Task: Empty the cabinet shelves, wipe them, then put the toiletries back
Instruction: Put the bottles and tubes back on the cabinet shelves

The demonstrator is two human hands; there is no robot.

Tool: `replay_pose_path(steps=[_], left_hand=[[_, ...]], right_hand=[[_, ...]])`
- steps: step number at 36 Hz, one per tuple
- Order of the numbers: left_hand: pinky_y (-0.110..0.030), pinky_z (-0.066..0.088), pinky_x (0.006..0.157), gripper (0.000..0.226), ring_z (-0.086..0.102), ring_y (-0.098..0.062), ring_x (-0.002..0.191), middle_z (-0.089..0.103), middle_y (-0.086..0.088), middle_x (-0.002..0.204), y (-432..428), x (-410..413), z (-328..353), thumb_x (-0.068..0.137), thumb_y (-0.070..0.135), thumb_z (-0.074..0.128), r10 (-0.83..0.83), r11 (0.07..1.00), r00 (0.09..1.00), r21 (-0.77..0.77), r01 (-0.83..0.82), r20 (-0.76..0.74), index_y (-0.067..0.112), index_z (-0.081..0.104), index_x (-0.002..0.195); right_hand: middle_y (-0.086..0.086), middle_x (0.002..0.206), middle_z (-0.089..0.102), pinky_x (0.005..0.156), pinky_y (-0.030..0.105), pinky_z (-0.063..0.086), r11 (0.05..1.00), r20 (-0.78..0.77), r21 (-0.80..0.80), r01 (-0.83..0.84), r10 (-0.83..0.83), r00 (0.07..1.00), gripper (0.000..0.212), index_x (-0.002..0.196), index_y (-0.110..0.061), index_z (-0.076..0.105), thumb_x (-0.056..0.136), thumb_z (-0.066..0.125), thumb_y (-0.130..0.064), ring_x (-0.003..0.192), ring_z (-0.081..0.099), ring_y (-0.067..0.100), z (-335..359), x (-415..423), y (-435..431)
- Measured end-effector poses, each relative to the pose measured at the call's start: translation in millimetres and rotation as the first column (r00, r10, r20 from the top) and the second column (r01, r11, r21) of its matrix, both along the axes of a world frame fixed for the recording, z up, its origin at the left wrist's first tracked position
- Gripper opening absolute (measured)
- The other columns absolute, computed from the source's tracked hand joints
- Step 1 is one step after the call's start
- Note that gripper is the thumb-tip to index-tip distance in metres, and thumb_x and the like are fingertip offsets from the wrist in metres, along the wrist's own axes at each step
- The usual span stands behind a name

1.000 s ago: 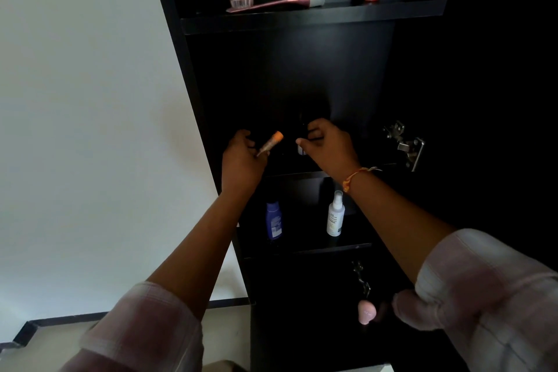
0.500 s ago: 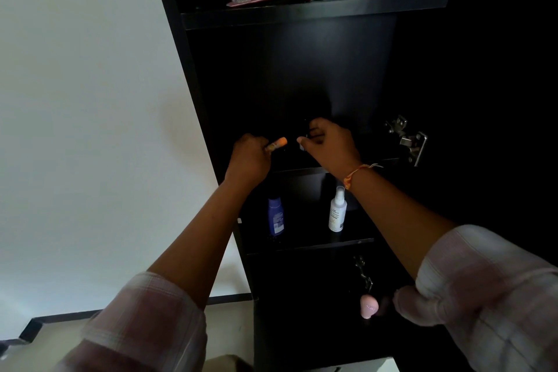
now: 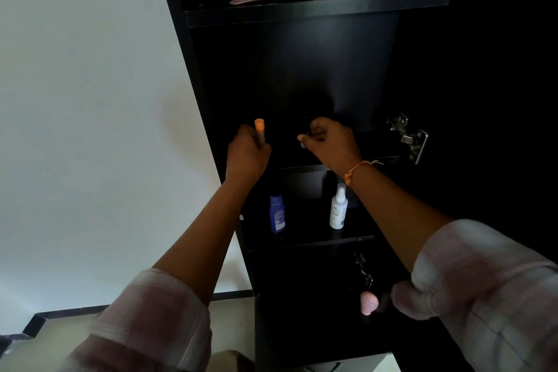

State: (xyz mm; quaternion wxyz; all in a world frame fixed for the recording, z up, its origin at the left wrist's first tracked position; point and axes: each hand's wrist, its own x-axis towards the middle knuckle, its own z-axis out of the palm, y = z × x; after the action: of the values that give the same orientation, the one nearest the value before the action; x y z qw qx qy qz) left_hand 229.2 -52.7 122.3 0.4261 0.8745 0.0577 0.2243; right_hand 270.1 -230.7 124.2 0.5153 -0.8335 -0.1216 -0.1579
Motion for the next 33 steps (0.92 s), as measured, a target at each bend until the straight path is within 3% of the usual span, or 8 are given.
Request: replay_pose_path(steps=[9,18,21,28,33], left_hand=[[-0.020,0.044,0.061,0.016,0.058,-0.014,0.073,0.062,-0.007,0.088,0.3,-0.1,2.0,0.088,0.012,0.067,0.017,1.000,1.000,-0.022,-0.017,0.003,0.011,0.055,0.097],[-0.021,0.042,0.059,0.020,0.061,-0.017,0.075,0.063,-0.008,0.089,1.3,5.1,-1.2,0.087,0.016,0.069,0.009,1.000,1.000,0.003,-0.009,0.000,0.010,0.056,0.102],[-0.020,0.041,0.058,0.019,0.062,-0.019,0.076,0.063,-0.007,0.087,2.0,6.4,-2.4,0.087,0.018,0.068,0.000,1.000,1.000,0.018,0.000,0.012,0.009,0.058,0.101],[-0.016,0.039,0.058,0.025,0.055,-0.008,0.072,0.061,-0.003,0.091,-0.2,4.4,-2.2,0.087,0.019,0.070,0.010,1.000,1.000,0.018,-0.010,0.024,0.012,0.057,0.107],[-0.023,0.044,0.068,0.024,0.062,-0.020,0.085,0.064,-0.007,0.095,0.8,3.6,-2.7,0.087,0.019,0.070,0.016,0.999,1.000,0.037,-0.017,0.021,0.011,0.057,0.105]], right_hand=[[0.002,0.093,0.065,0.081,0.026,0.054,1.000,0.026,-0.019,0.009,-0.009,1.000,0.038,0.111,-0.003,0.064,0.080,0.079,-0.019,0.082,0.063,0.012,-2.0,0.8,-0.1],[-0.002,0.095,0.063,0.078,0.018,0.051,1.000,0.038,-0.024,-0.002,0.003,0.999,0.042,0.115,-0.004,0.063,0.080,0.079,-0.021,0.086,0.062,0.010,-3.0,-0.4,-1.5],[0.001,0.099,0.066,0.081,0.021,0.053,1.000,0.042,-0.023,0.001,0.000,0.999,0.044,0.117,-0.005,0.063,0.080,0.079,-0.023,0.088,0.064,0.011,-3.9,0.1,-1.6],[0.002,0.102,0.068,0.083,0.024,0.054,1.000,0.049,-0.024,-0.014,0.015,0.999,0.048,0.118,-0.007,0.062,0.078,0.081,-0.026,0.092,0.065,0.013,-4.5,0.5,-3.2],[-0.004,0.095,0.063,0.081,0.022,0.053,0.999,0.053,-0.032,-0.029,0.031,0.998,0.044,0.116,-0.006,0.062,0.080,0.080,-0.023,0.088,0.063,0.010,-3.9,-0.5,-4.0]])
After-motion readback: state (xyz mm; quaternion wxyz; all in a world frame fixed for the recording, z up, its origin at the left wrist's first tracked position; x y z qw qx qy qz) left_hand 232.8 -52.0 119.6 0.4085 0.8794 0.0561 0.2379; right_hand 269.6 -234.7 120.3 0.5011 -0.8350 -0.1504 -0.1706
